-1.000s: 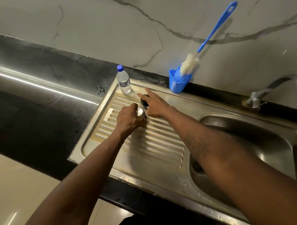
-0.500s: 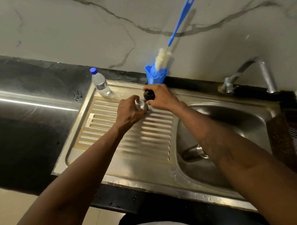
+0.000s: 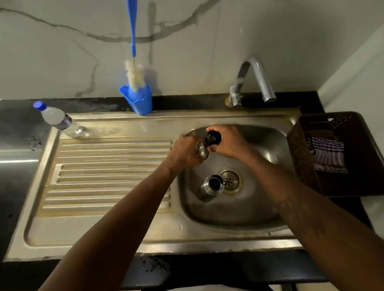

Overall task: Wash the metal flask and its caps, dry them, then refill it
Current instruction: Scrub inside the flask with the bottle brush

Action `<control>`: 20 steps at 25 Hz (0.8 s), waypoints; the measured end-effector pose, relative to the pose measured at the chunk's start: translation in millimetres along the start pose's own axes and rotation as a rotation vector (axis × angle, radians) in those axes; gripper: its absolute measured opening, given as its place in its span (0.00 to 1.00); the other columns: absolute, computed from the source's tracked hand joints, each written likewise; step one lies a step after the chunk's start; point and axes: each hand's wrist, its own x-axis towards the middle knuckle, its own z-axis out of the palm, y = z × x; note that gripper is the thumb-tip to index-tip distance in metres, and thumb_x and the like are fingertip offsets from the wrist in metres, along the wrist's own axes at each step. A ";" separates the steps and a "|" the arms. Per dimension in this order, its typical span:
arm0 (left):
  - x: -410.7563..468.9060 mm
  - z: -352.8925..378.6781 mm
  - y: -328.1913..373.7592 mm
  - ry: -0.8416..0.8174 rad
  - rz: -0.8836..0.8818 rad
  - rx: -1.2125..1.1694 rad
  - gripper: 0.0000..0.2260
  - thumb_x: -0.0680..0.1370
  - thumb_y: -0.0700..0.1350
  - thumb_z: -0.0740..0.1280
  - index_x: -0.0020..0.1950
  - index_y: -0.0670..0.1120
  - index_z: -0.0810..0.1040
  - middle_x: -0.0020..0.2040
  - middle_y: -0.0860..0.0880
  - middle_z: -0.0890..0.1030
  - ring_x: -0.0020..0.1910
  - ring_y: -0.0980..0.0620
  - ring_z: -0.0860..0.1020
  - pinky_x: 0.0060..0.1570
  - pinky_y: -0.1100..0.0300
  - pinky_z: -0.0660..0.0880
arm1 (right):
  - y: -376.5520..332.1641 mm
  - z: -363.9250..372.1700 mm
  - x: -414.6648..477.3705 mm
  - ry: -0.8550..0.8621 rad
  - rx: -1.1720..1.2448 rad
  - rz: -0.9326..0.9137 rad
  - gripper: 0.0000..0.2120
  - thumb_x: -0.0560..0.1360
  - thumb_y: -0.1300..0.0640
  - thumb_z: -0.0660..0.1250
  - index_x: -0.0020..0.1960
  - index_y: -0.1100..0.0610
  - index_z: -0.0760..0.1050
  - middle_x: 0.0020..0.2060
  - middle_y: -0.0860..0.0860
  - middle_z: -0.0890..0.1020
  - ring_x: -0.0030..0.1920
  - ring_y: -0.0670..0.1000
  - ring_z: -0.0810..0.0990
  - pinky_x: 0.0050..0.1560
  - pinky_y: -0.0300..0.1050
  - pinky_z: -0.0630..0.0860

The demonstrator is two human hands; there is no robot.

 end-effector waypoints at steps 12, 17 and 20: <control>15.0 112.6 -34.1 -0.365 -0.217 0.156 0.11 0.79 0.41 0.71 0.59 0.40 0.78 0.58 0.36 0.81 0.56 0.35 0.82 0.51 0.51 0.77 | 82.6 105.3 -17.4 -0.196 0.040 0.057 0.27 0.68 0.56 0.77 0.67 0.49 0.79 0.59 0.54 0.84 0.58 0.57 0.83 0.59 0.52 0.80; 11.9 134.4 -48.5 -0.405 -0.212 0.173 0.14 0.81 0.43 0.68 0.64 0.37 0.75 0.62 0.34 0.77 0.60 0.34 0.79 0.54 0.51 0.76 | 90.9 116.0 -10.8 -0.227 0.007 0.069 0.31 0.68 0.58 0.78 0.70 0.51 0.76 0.62 0.55 0.81 0.61 0.57 0.80 0.61 0.50 0.79; 7.6 134.7 -46.5 -0.384 -0.188 0.199 0.18 0.82 0.44 0.68 0.69 0.38 0.73 0.65 0.34 0.75 0.63 0.34 0.77 0.57 0.52 0.73 | 94.3 120.6 -8.4 -0.235 -0.004 0.050 0.31 0.69 0.57 0.78 0.71 0.52 0.75 0.63 0.55 0.81 0.62 0.57 0.79 0.60 0.49 0.78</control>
